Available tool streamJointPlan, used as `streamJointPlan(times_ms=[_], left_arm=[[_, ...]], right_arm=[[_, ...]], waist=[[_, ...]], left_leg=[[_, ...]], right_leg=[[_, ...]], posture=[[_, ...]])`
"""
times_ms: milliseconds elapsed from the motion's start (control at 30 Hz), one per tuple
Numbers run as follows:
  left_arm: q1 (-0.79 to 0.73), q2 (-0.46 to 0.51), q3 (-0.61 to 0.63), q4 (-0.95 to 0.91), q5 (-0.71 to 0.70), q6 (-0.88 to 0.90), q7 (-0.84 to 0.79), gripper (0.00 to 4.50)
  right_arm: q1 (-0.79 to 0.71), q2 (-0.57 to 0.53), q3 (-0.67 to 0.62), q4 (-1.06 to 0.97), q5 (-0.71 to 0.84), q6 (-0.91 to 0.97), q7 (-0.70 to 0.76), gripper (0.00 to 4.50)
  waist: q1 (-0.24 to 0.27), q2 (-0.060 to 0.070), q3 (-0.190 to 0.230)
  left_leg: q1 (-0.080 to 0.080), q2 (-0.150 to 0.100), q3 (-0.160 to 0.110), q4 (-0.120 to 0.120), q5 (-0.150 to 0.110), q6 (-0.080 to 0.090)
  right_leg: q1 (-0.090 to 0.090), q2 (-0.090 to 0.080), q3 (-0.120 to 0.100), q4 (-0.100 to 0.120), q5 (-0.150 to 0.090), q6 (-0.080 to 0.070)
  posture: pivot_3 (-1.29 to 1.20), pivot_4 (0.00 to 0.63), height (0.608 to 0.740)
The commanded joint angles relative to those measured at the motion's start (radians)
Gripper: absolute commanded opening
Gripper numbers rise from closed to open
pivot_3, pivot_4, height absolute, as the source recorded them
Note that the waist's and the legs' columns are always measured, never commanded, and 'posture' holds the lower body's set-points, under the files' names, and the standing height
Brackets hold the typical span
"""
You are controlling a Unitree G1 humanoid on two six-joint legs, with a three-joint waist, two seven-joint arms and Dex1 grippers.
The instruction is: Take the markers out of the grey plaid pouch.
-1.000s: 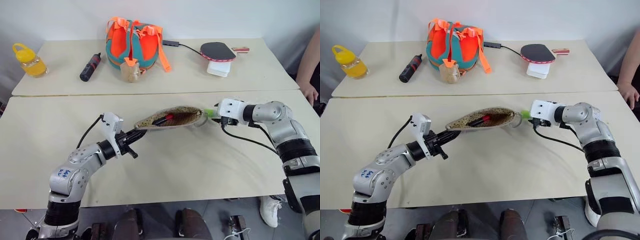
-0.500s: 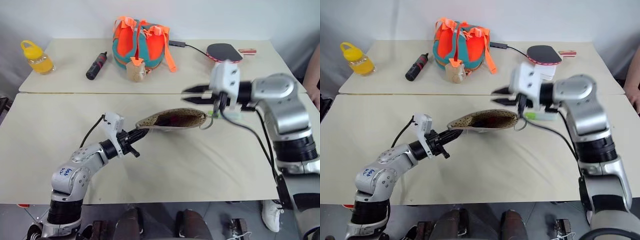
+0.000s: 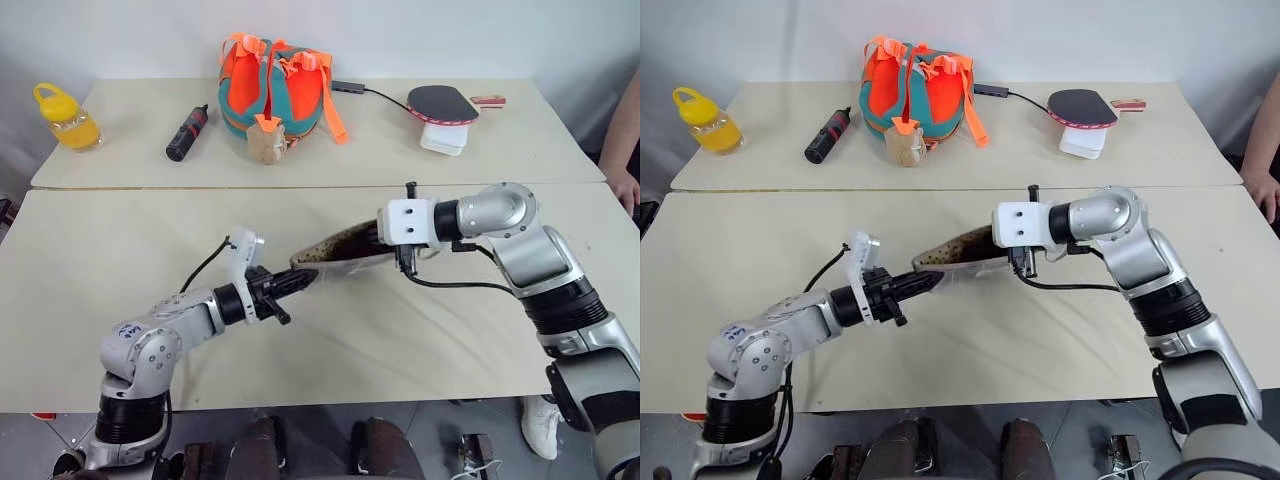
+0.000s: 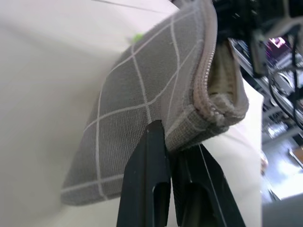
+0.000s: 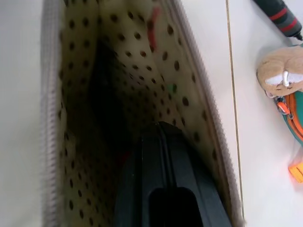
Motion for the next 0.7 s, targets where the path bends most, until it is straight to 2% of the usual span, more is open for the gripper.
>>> streamJointPlan(times_ms=[33, 100, 200, 300, 533, 700], left_arm=[[-0.032, 0.000, 0.029, -0.047, -0.140, 0.074, -0.015, 0.00], [-0.038, -0.013, 0.046, -0.038, -0.198, 0.094, -0.004, 0.00], [-0.040, -0.013, 0.053, -0.015, -0.235, 0.116, 0.014, 0.00], [-0.003, 0.038, -0.023, -0.010, -0.122, 0.069, -0.012, 0.00], [0.021, 0.057, -0.132, 0.027, 0.055, -0.061, -0.010, 0.00], [0.006, 0.026, -0.114, 0.053, 0.067, -0.096, 0.003, 0.00]], right_arm=[[-0.041, -0.076, -0.023, -0.157, 0.129, 0.202, 0.176, 0.03], [-0.059, -0.084, -0.024, -0.226, 0.193, 0.308, 0.223, 0.03], [-0.077, -0.072, 0.001, -0.243, 0.183, 0.367, 0.213, 0.03], [-0.054, -0.081, 0.066, -0.191, 0.082, 0.332, 0.177, 0.03], [-0.004, -0.091, 0.143, -0.127, -0.072, 0.217, 0.116, 0.03], [0.004, -0.069, 0.128, -0.111, -0.062, 0.198, 0.118, 0.03]], waist=[[0.001, 0.000, 0.000], [0.002, 0.000, 0.000], [-0.002, 0.000, 0.000], [-0.002, 0.000, 0.000], [0.002, 0.000, 0.000], [0.001, 0.000, 0.000]], left_leg=[[0.000, 0.000, 0.000, 0.000, 0.000, 0.000], [0.000, 0.000, -0.001, 0.000, 0.000, 0.000], [0.000, 0.000, -0.001, 0.000, 0.000, 0.000], [0.001, 0.000, -0.001, 0.001, 0.000, 0.000], [0.001, 0.000, -0.001, 0.001, 0.000, 0.000], [0.002, 0.000, -0.001, 0.002, 0.000, 0.000]], right_leg=[[0.000, 0.000, 0.000, 0.000, 0.000, 0.000], [0.000, 0.000, 0.000, 0.000, 0.000, 0.000], [0.000, 0.000, 0.000, 0.000, 0.000, 0.000], [0.002, 0.001, 0.000, 0.000, 0.000, 0.000], [0.002, 0.000, 0.000, -0.001, 0.000, 0.000], [0.003, 0.000, 0.000, -0.001, 0.000, 0.000]], posture=[[0.00, 0.150, 0.740], [0.00, 0.150, 0.740], [0.00, 0.150, 0.740], [0.00, 0.150, 0.740], [0.00, 0.150, 0.740], [0.00, 0.150, 0.740]])
